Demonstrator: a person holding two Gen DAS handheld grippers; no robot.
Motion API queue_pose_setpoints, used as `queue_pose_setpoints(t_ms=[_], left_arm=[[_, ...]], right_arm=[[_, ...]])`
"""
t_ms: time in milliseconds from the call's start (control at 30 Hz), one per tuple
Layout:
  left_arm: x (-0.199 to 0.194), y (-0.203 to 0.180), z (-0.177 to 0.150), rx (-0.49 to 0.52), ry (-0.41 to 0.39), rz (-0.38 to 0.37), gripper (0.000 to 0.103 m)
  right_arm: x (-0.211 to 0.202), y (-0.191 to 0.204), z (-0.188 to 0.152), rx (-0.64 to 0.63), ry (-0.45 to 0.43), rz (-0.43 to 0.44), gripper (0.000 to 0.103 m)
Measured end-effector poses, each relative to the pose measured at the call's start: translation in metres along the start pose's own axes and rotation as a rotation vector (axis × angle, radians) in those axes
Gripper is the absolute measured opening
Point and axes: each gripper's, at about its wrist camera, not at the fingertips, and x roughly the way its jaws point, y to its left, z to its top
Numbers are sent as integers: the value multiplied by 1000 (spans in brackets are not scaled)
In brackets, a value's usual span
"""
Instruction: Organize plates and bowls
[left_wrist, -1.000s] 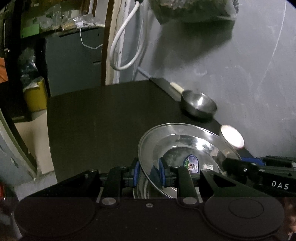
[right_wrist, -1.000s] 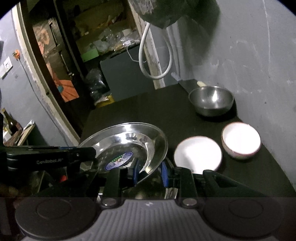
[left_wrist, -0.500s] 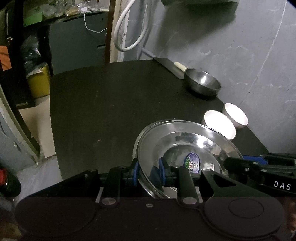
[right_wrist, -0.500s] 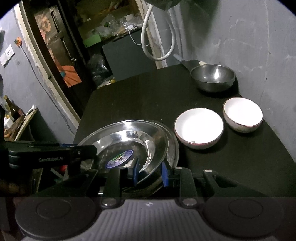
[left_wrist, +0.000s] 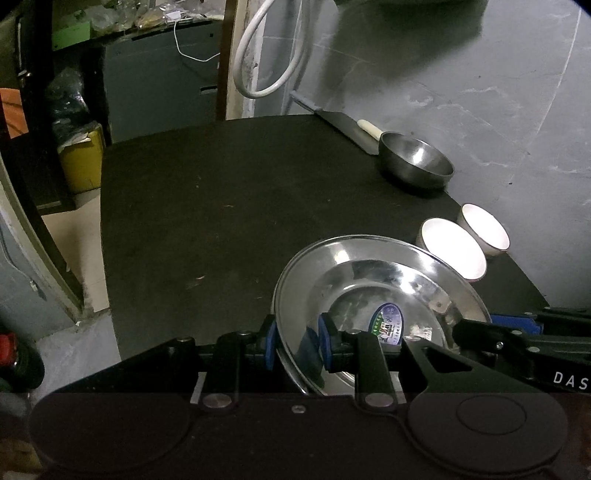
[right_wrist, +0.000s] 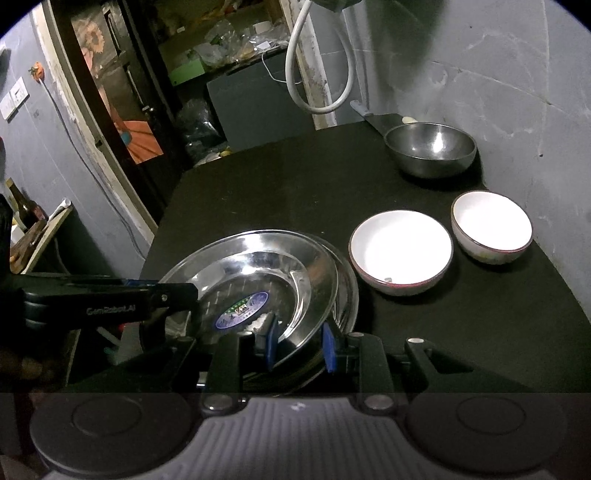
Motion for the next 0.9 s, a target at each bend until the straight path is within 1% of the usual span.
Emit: queue_pose_setpoints(t_ms=[567, 700, 900], left_arm=[[3, -2, 2, 40, -10, 14, 26], [5, -6, 0, 63, -16, 22, 28], [6, -11, -1, 90, -25, 37, 29]], right_arm=[[-1, 2, -1, 11, 5, -4, 29], [0, 1, -2, 19, 9, -4, 29], [0, 2, -3, 21, 11, -11, 29]])
